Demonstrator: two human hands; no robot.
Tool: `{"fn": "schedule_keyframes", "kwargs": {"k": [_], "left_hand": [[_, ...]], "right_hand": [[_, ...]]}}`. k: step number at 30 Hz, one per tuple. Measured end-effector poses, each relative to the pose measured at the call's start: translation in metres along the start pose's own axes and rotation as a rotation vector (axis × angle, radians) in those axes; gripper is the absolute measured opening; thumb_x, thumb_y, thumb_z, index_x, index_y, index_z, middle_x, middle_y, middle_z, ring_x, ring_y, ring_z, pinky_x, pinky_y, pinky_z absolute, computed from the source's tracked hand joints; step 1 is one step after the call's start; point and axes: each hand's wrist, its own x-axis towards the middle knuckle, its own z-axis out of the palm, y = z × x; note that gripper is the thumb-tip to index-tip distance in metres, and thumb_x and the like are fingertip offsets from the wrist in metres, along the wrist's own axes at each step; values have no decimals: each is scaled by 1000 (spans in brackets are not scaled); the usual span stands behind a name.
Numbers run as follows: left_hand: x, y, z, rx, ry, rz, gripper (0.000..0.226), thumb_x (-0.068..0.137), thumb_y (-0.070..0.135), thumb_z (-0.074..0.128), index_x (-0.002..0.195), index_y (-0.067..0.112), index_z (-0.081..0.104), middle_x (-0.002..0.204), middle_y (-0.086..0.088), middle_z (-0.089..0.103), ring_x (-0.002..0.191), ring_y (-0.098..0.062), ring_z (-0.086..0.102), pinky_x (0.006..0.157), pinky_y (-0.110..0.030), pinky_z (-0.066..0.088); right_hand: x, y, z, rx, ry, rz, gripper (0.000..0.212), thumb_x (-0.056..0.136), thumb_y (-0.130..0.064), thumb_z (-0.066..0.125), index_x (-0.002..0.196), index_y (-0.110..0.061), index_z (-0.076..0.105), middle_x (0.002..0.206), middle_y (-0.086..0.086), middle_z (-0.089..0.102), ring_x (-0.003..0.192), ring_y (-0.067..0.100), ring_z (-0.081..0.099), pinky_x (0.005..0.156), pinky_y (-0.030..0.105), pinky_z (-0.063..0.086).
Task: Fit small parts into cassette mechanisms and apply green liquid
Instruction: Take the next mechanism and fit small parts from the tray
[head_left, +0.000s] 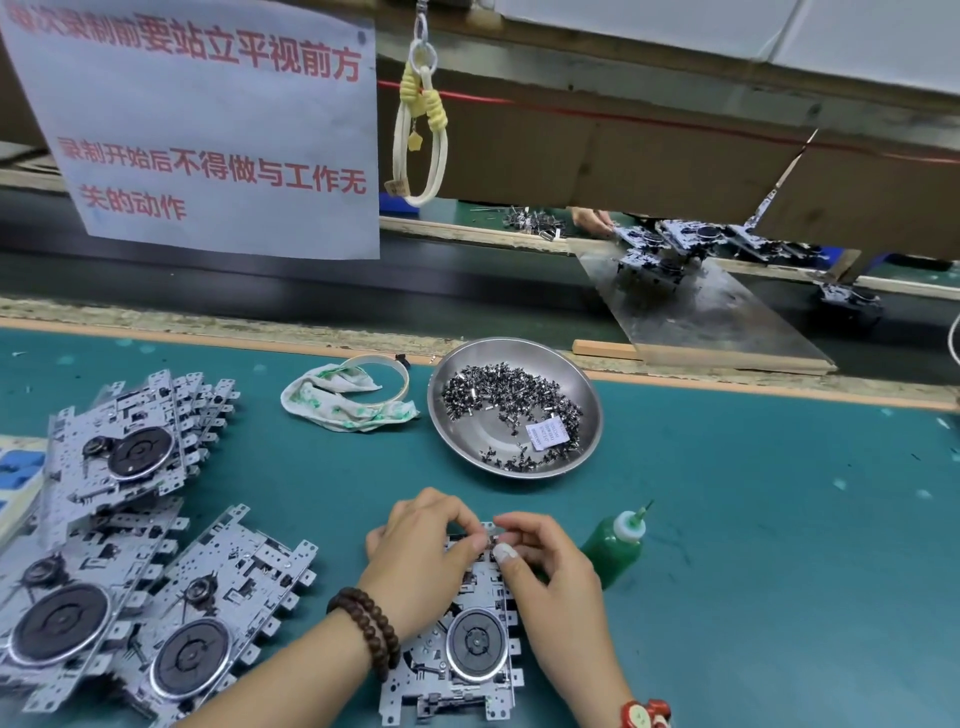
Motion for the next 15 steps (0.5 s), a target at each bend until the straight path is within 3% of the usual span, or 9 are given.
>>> {"fn": "schedule_keyframes", "kwargs": {"k": [6,10,15], "left_hand": [[-1,1,1,16,7,23,22,91,34,52,70,38,46,96,22,43,100,1,33,86,-26,20],[-1,1,-1,46,-10,58,22,91,34,52,72,38,45,96,20,41,102,1,36,86,-25,21],[-1,0,-3,52,-38,71,25,92,32,53,70,39,43,93,20,39,100,1,36,85,-25,22]], "right_hand": [[1,-2,-8,19,-32,39,26,91,-2,50,85,-23,63,94,5,61,55,-1,55,57,10,44],[4,-3,-7,-121,-88,-22,17,86,-12,63,78,-28,63,90,-5,59,75,-5,58,69,8,42],[6,-2,-9,-250,-107,-44,19,85,-13,64,75,-29,59,86,-7,59,80,-6,55,72,6,39]]}}
